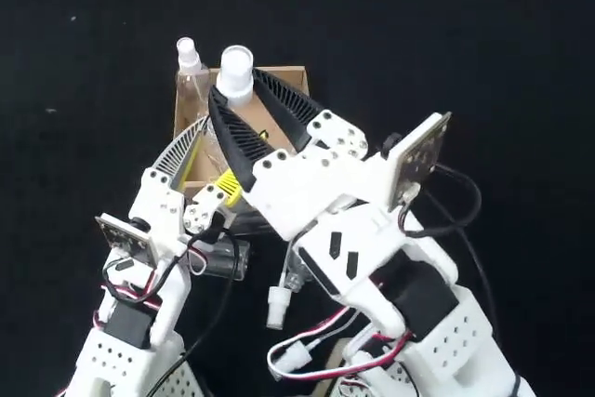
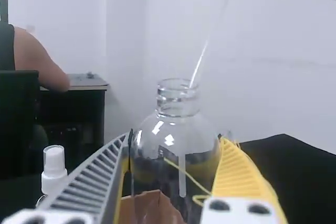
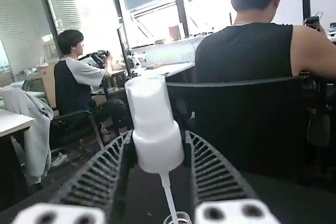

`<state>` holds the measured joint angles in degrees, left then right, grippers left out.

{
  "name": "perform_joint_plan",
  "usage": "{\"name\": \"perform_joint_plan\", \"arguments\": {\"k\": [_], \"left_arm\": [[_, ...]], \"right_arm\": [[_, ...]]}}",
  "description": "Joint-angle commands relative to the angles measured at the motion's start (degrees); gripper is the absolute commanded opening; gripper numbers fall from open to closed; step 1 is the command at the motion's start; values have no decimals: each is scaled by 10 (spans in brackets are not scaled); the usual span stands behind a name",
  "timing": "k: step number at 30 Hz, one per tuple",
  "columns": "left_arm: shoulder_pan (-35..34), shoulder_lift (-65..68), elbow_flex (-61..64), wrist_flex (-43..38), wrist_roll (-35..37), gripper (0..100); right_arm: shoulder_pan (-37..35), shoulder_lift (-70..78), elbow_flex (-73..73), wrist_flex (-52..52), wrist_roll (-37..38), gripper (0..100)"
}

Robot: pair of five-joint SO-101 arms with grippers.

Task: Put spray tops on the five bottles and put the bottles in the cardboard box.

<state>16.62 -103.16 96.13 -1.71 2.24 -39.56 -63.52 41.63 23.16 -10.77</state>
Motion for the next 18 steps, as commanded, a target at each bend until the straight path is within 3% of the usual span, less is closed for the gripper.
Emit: {"name": "perform_joint_plan", "arguments": {"k": [1,5,13,15,18], "left_arm": [[2,3,13,-10,5,30],[2,3,13,-10,5,30],[5,3,13,-10,5,30],[5,3,13,-10,5,30],[5,3,13,-10,5,30]], "right_arm": [[-26,7,-37,7,35,162],[-46,22,-38,5,45,264],[-44,3,-38,4,42,268],[-44,-7,-38,6,42,240],[-43,-16,-38,6,45,115]]}}
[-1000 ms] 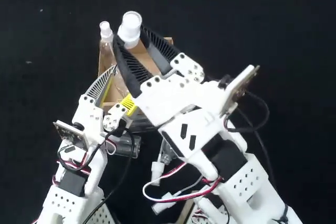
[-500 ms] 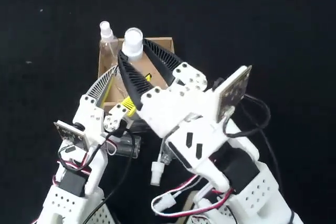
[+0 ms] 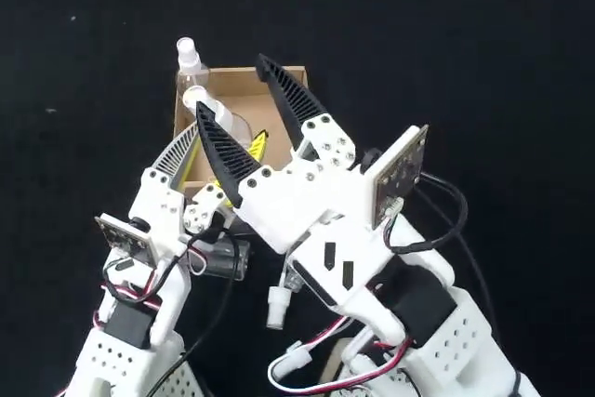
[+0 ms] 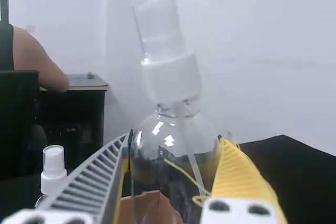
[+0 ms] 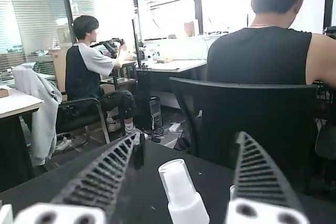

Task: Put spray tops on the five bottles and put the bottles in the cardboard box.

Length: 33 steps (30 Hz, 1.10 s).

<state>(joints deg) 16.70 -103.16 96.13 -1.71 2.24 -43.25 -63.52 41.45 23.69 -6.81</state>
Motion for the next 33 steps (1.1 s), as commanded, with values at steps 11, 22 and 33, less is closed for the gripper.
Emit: {"name": "perform_joint_plan", "arguments": {"k": [11,22,33], "left_arm": [[1,3,13,-10,5,30],[2,3,13,-10,5,30],[-80,-2,13,30,2,30]], "right_arm": [[210,-18,-106,106,6,36],[433,-20,118,90,2,36],[406,-15,346,-114,6,36]]}}
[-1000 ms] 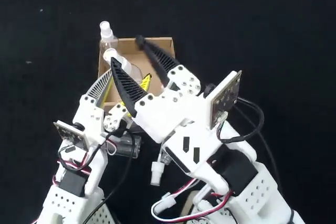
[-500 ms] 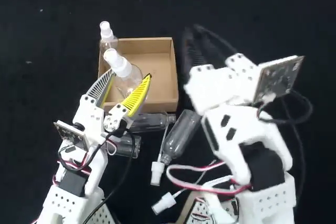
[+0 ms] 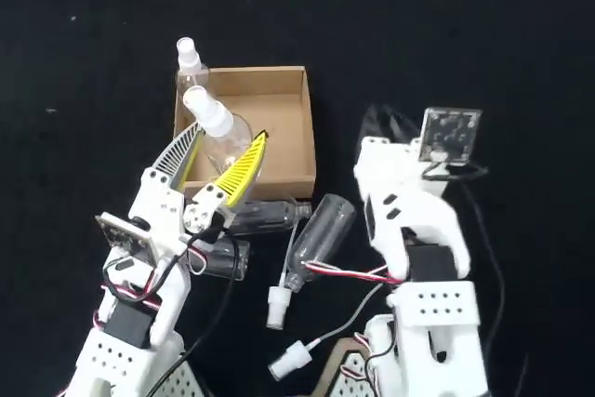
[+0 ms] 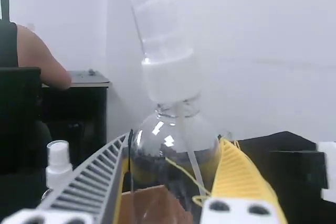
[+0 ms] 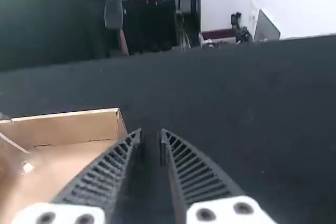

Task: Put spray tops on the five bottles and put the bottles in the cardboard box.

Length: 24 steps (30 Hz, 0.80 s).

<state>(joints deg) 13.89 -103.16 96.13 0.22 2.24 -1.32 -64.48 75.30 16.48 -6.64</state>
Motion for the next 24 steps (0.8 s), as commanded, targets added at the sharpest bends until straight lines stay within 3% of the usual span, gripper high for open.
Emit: {"name": "perform_joint_plan", "arguments": {"k": [1,11,18,24], "left_arm": [[-80,0,13,15,4,30],[-339,-2,13,55,2,30],[-453,-1,13,185,2,30],[-576,5,13,72,5,30]], "right_arm": [[-15,-6,7,-41,4,36],[-34,-6,7,-41,5,36],[-34,-6,8,-41,5,36],[-35,-6,17,-42,5,36]]}}
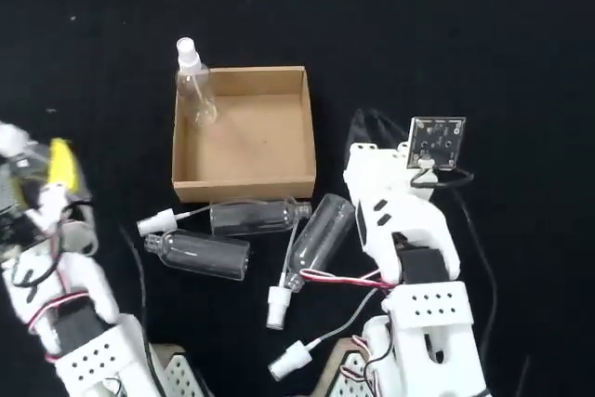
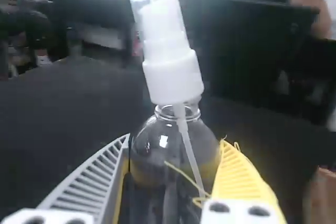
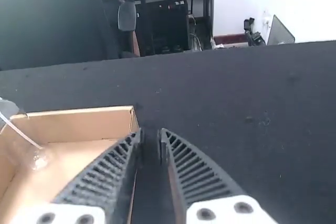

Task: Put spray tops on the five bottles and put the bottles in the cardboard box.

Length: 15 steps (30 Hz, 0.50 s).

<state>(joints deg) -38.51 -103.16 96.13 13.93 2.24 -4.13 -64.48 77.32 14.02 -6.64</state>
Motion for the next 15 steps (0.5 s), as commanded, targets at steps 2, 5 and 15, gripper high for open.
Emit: {"name": "perform_joint_plan", "arguments": {"k": [2,5,15], "left_arm": [[-66,23,14,-113,2,30],[-69,86,16,-193,1,30],[-70,391,0,-496,0,30]], "right_arm": [[-7,-6,-3,-18,5,36],[-7,-6,-3,-19,5,36],[-7,-6,-3,-17,5,36]]}}
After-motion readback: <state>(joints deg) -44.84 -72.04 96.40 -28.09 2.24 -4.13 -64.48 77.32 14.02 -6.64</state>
